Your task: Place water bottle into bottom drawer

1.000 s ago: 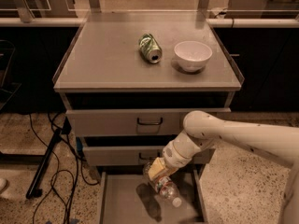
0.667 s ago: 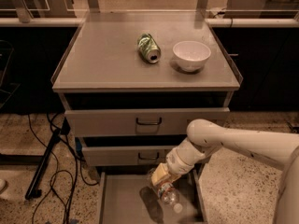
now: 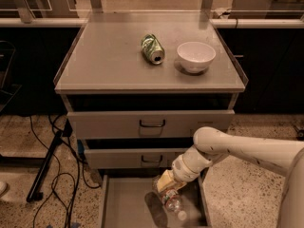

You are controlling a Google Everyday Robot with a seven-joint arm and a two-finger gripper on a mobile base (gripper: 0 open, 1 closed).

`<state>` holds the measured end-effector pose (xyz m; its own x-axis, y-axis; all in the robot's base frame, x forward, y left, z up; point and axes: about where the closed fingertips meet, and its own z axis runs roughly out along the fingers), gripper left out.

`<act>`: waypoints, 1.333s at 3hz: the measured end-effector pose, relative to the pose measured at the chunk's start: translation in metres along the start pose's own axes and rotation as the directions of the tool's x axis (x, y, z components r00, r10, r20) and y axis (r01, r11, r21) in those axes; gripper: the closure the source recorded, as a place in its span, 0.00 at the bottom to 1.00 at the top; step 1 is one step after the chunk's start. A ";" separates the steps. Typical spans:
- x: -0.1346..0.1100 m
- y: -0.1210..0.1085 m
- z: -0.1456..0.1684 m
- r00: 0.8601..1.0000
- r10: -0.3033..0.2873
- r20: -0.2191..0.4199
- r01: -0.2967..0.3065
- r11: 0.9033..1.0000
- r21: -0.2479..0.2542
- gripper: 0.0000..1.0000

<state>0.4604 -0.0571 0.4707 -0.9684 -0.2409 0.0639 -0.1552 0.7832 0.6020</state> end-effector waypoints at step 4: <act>0.031 -0.044 0.057 0.959 0.272 0.076 -0.258 0.954 -0.152 1.00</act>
Offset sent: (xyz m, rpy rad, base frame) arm -0.0357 -0.0182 -0.0708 0.0686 0.0674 -0.3489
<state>0.4260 -0.0664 0.4003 -0.9861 0.0256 0.1645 0.1320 0.7223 0.6789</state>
